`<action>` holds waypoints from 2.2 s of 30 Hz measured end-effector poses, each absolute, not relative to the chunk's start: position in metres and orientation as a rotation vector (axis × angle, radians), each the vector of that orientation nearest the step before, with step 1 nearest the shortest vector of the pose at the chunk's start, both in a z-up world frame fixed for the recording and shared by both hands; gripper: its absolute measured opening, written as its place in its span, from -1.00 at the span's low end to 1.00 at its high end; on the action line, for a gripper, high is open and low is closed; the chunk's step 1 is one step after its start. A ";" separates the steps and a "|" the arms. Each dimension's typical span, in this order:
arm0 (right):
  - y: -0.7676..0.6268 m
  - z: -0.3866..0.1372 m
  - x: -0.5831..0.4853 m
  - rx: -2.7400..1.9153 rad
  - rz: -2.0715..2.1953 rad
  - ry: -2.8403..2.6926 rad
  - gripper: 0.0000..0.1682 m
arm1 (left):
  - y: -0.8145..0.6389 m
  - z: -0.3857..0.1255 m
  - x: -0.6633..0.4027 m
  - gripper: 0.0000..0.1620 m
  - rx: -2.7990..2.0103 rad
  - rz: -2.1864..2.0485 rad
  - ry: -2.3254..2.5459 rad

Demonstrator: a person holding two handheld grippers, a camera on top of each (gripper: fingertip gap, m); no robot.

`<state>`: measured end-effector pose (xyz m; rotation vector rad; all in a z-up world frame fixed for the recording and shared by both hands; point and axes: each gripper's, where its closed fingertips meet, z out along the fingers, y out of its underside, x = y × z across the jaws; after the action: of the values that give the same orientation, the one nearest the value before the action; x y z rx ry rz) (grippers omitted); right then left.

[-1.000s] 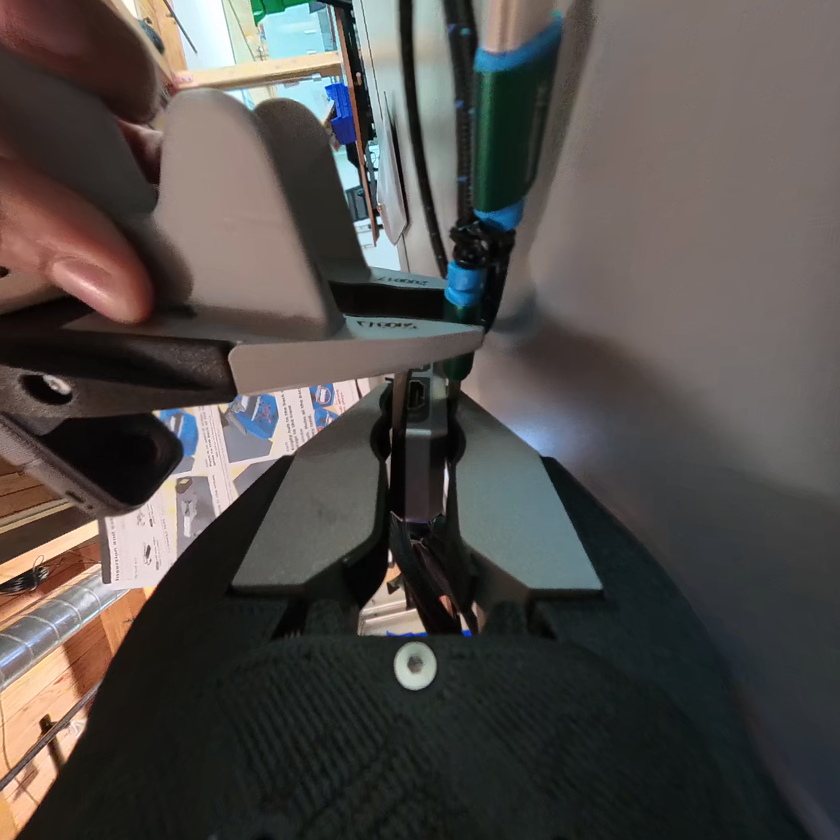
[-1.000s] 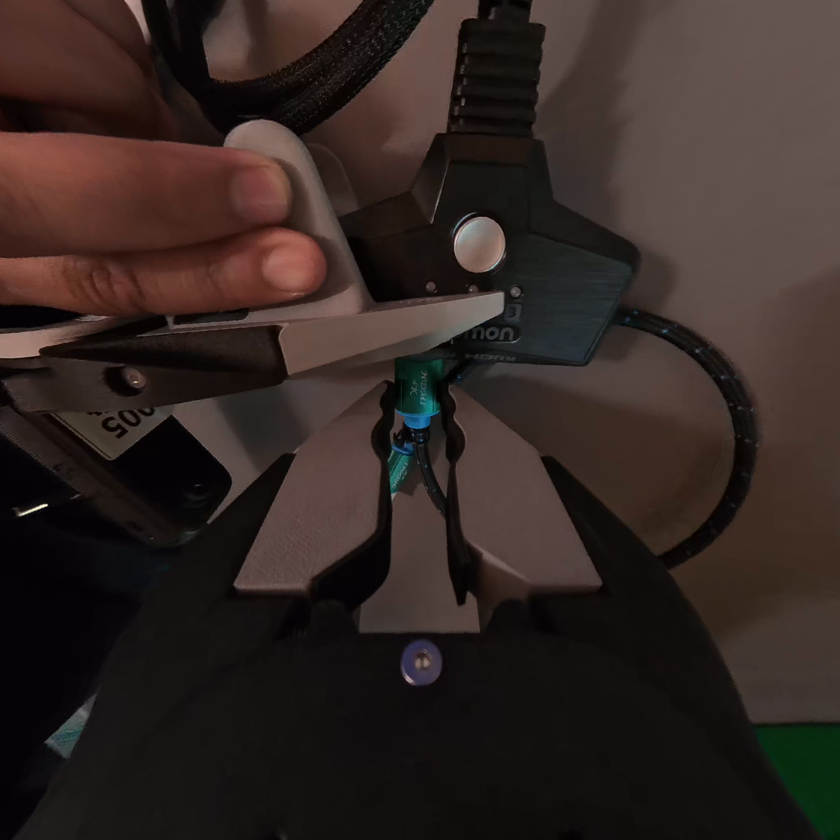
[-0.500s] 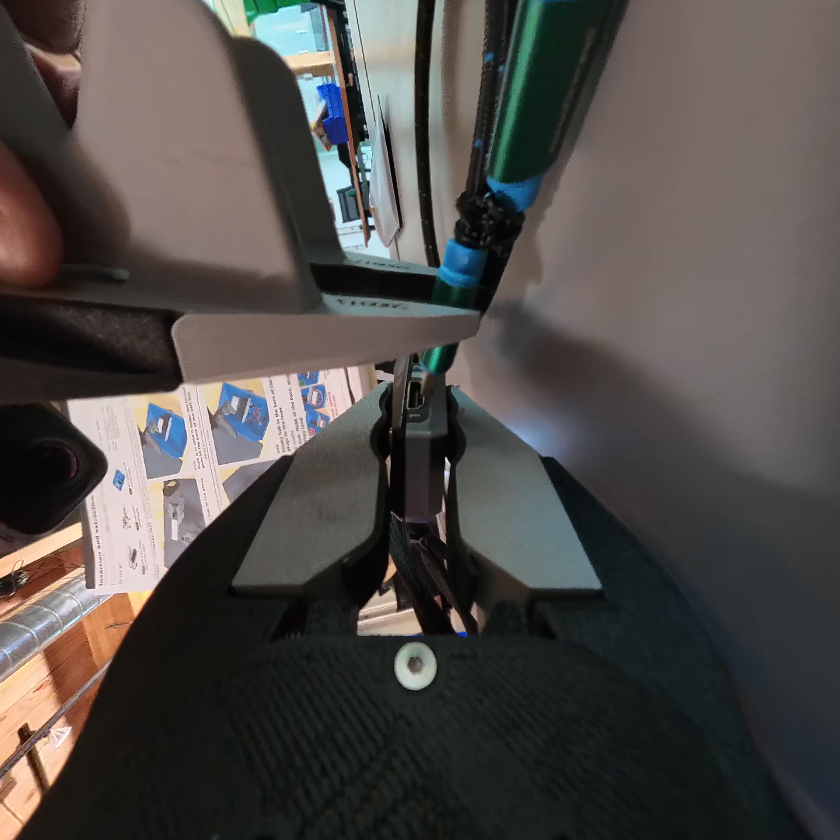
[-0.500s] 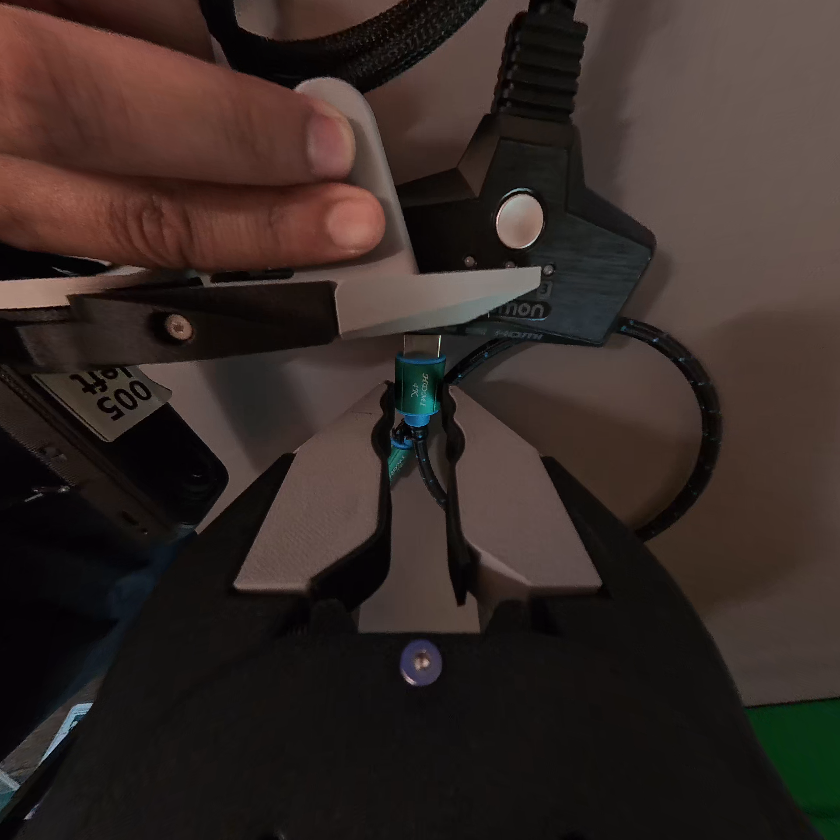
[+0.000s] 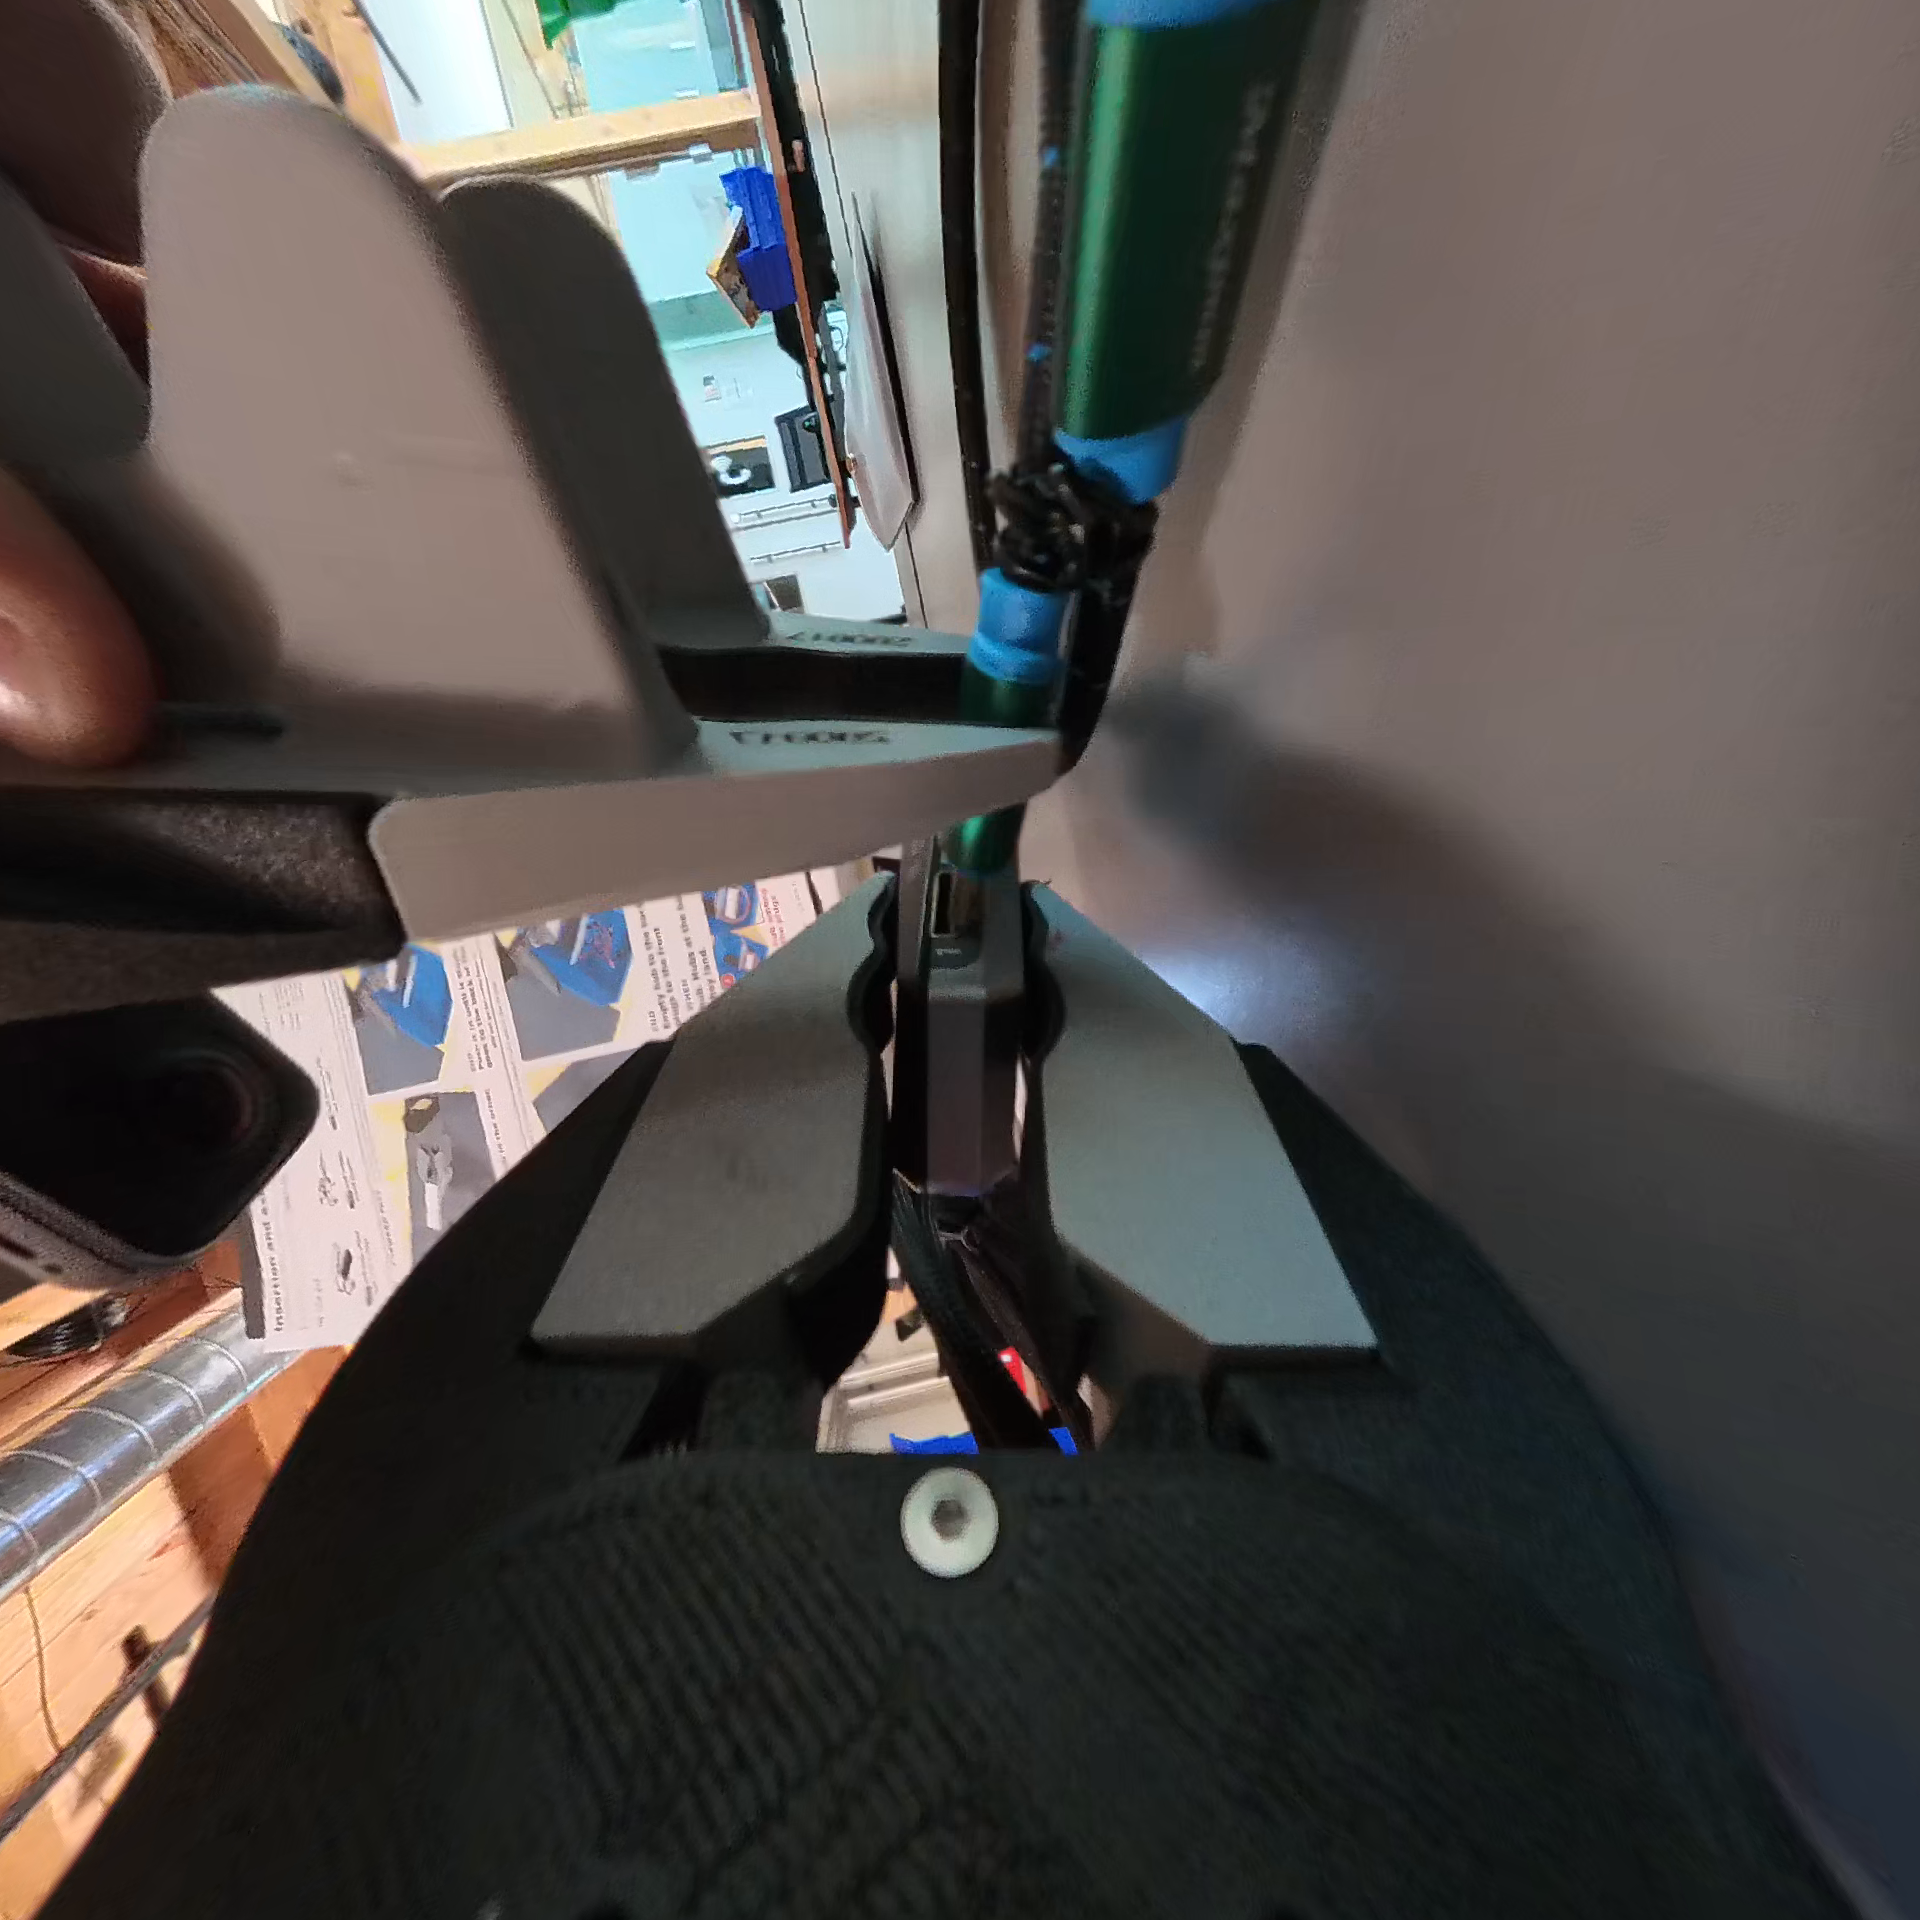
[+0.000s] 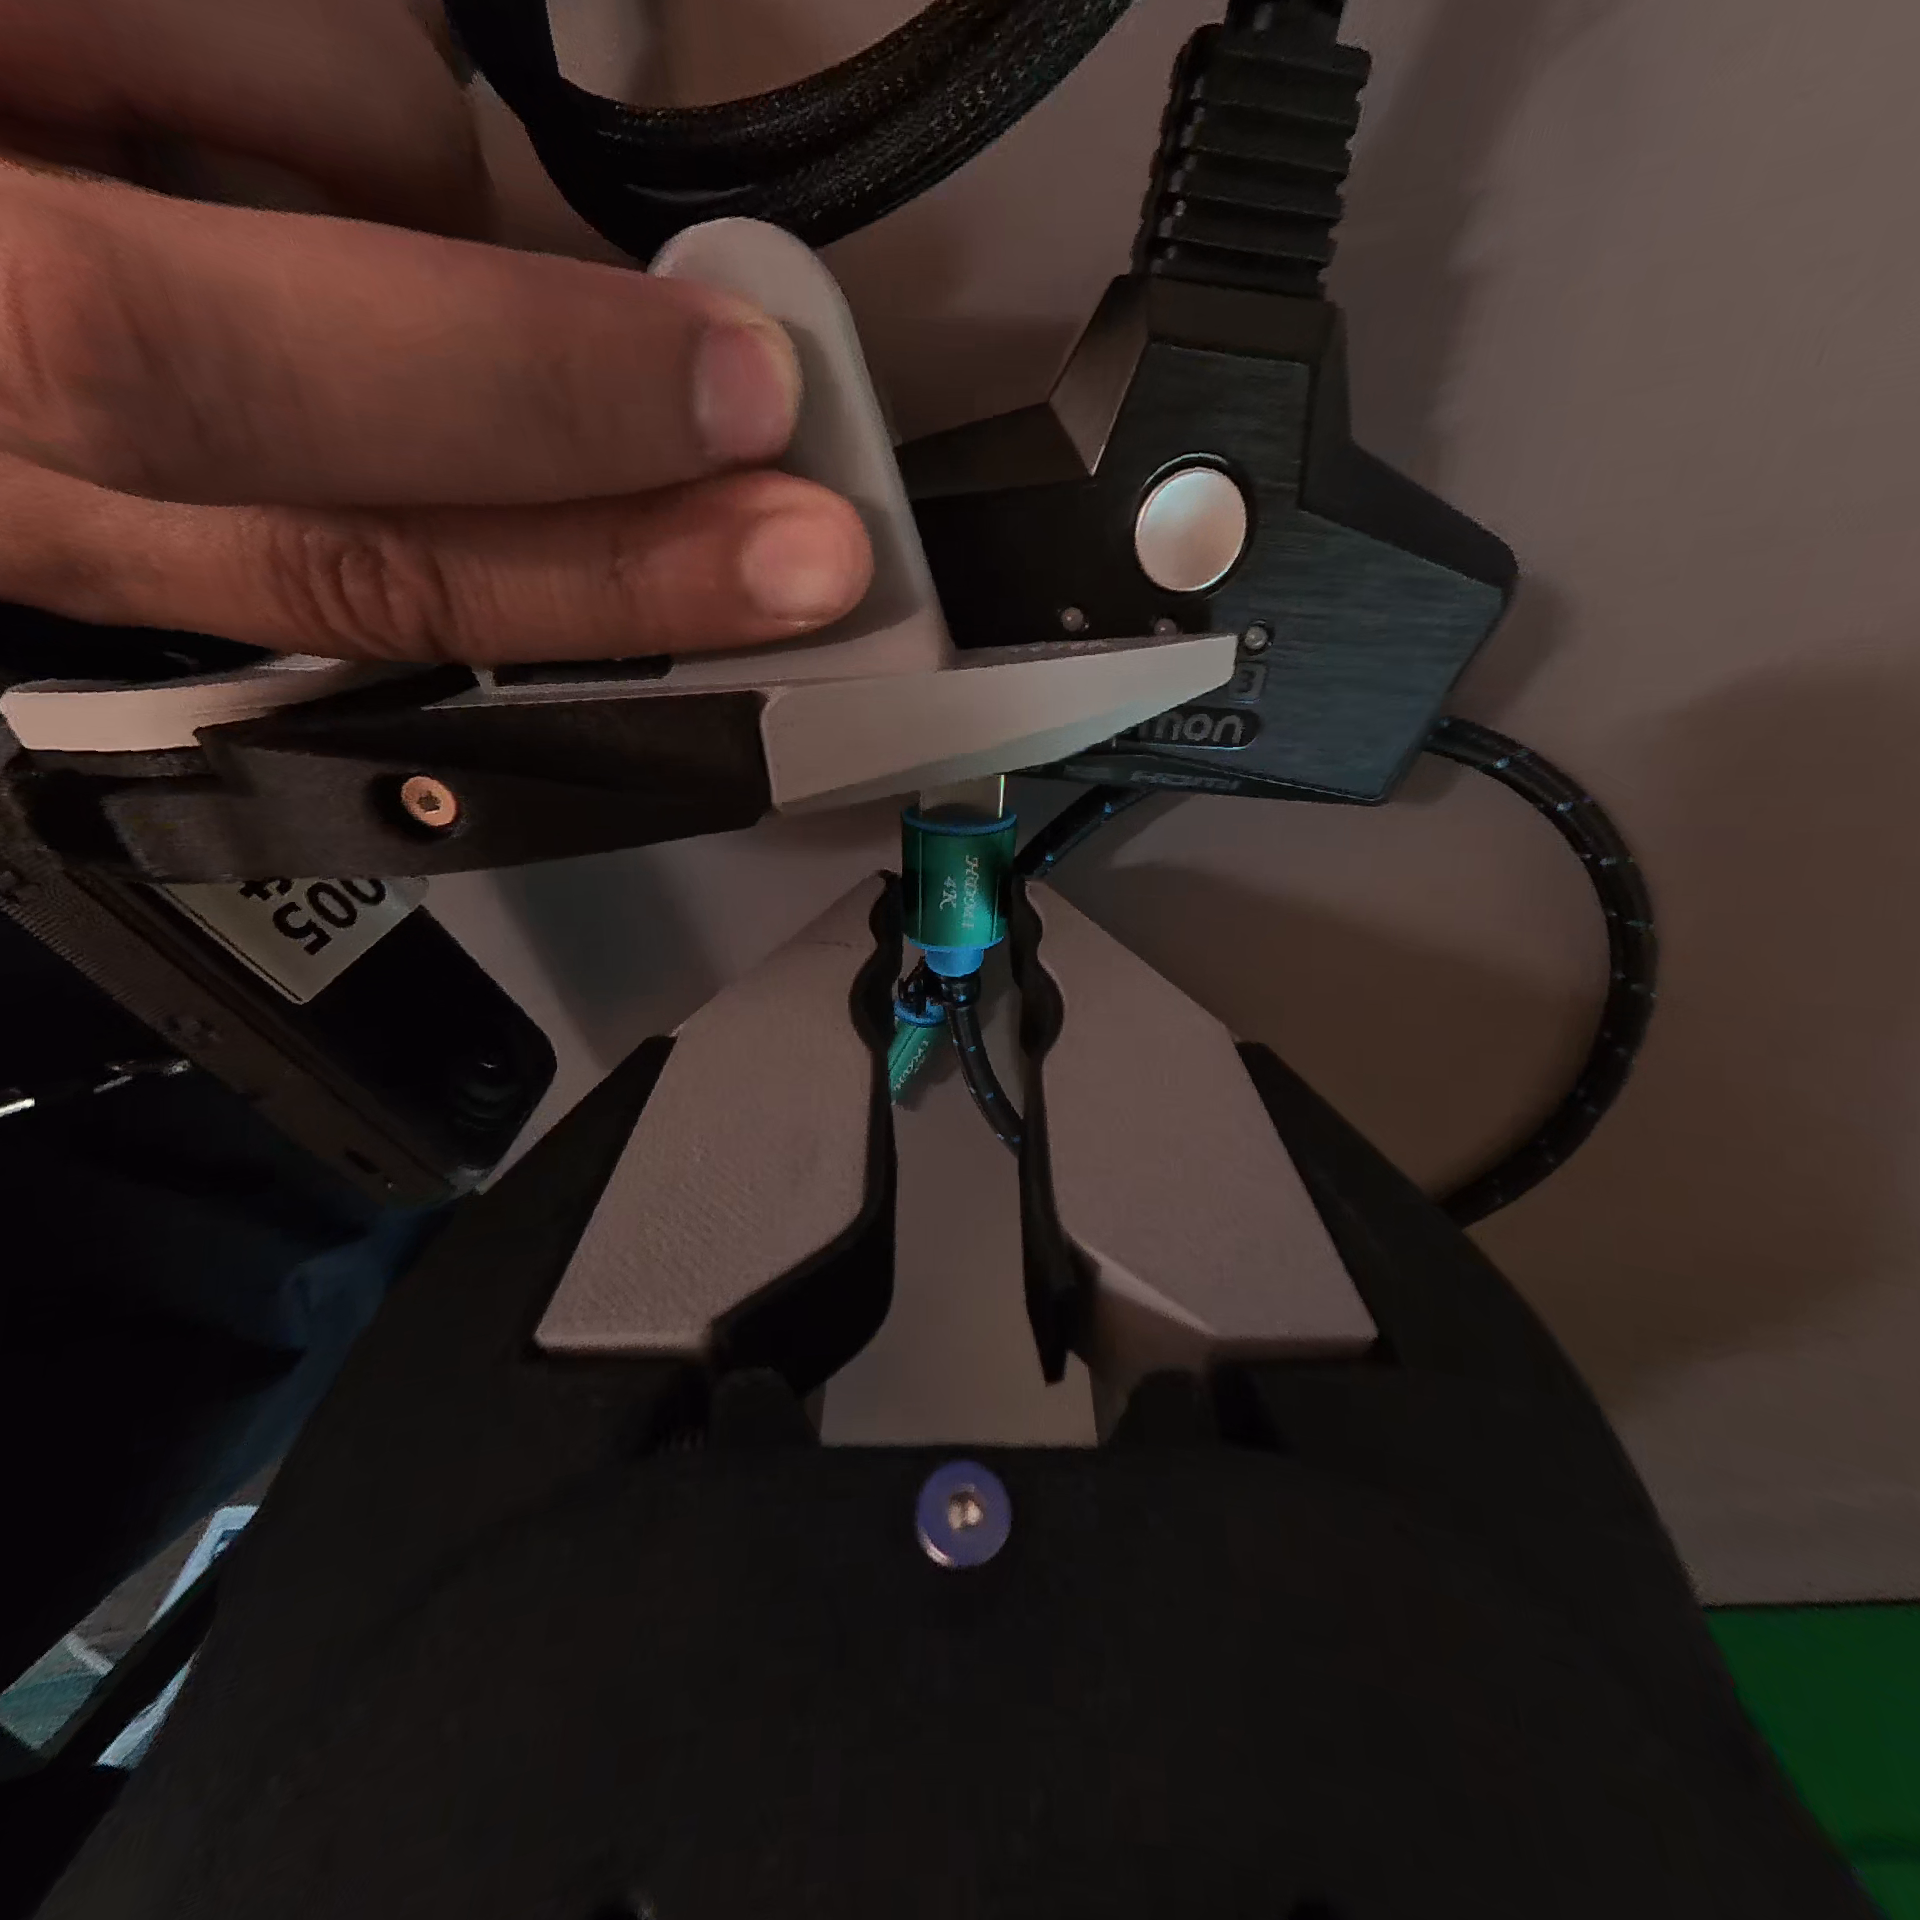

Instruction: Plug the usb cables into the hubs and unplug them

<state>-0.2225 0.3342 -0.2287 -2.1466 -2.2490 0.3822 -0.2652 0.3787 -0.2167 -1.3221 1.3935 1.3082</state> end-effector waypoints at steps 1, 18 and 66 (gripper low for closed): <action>0.334 -0.228 -0.222 -2.154 0.394 -2.256 -0.79 | 0.379 -0.216 -0.264 -0.77 -1.314 1.315 1.396; 0.332 -0.223 -0.224 -2.208 0.514 -2.257 -0.80 | 0.380 -0.218 -0.267 -0.78 -1.353 1.304 1.385; 0.342 -0.239 -0.222 -1.587 0.456 -1.658 -0.77 | 0.376 -0.221 -0.278 -0.77 -1.494 1.127 1.317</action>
<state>-0.2220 0.3420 -0.2386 -1.5875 -1.6579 0.4557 -0.2780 0.3757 -0.2208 -1.4937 1.3171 1.1275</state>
